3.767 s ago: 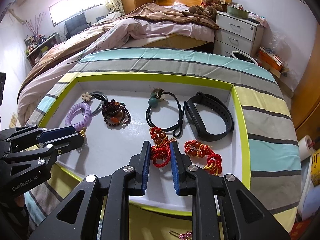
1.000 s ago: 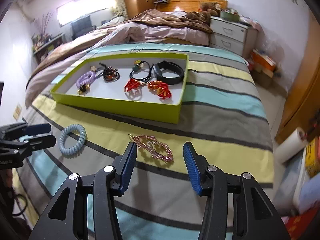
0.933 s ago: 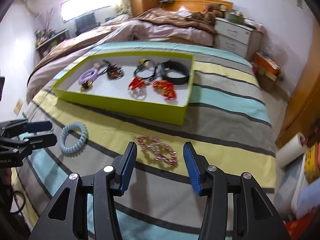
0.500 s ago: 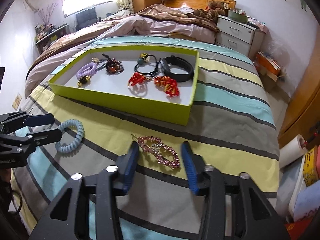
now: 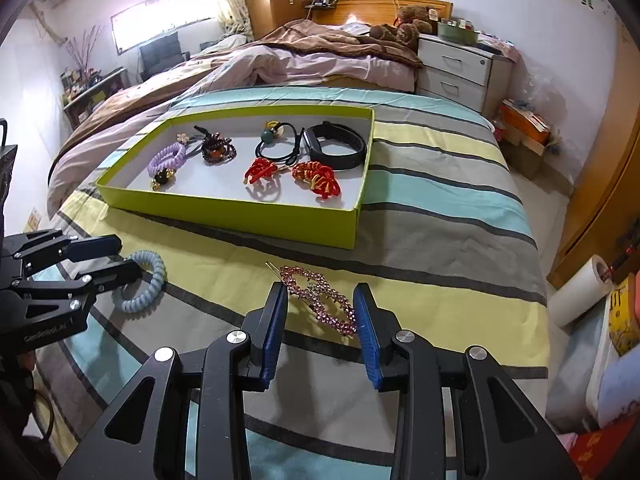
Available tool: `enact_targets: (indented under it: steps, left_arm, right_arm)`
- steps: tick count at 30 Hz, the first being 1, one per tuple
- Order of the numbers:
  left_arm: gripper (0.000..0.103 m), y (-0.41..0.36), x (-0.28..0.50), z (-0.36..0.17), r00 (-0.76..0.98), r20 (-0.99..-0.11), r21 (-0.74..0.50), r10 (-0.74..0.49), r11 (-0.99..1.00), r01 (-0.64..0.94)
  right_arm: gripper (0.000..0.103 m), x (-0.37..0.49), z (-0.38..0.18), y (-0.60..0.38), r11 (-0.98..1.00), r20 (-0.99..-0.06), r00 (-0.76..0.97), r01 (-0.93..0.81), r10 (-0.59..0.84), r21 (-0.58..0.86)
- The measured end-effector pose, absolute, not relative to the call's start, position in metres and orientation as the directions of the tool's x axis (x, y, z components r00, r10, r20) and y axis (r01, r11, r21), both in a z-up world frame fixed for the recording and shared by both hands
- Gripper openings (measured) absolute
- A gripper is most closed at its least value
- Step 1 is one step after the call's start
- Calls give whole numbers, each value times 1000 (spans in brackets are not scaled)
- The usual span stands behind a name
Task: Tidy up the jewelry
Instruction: 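Grasp the light blue coil hair tie with the left gripper while the right grasps the pink beaded bracelet, then carry the blue coil and pink bracelet into the box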
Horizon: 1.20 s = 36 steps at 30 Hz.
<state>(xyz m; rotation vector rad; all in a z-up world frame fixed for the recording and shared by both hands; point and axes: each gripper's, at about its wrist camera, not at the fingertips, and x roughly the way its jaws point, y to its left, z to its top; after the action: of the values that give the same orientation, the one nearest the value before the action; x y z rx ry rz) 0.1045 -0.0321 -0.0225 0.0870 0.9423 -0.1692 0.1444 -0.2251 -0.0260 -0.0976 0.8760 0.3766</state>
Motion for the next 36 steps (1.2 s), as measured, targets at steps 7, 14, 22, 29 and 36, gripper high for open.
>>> enact_targets:
  steps: [7, 14, 22, 29, 36]
  left_arm:
    - [11, -18, 104, -20, 579, -804, -49, -136, 985, 163]
    - [10, -11, 100, -13, 600, -786, -69, -153, 985, 160]
    - [10, -2, 92, -1, 624, -759, -112, -189, 981, 160]
    - [10, 7, 95, 14, 644, -740, -132, -195, 981, 146]
    - [10, 16, 115, 28, 660, -726, -137, -194, 981, 138]
  right_arm:
    - [35, 143, -24, -224, 932, -758, 585, -354, 288, 80]
    - [35, 140, -20, -224, 934, -751, 594, -347, 288, 84]
    - [35, 135, -13, -226, 938, -736, 613, -334, 288, 89]
    - [35, 133, 1, -223, 939, -713, 634, -330, 298, 99]
    - [35, 141, 14, -211, 936, -696, 647, -336, 312, 107]
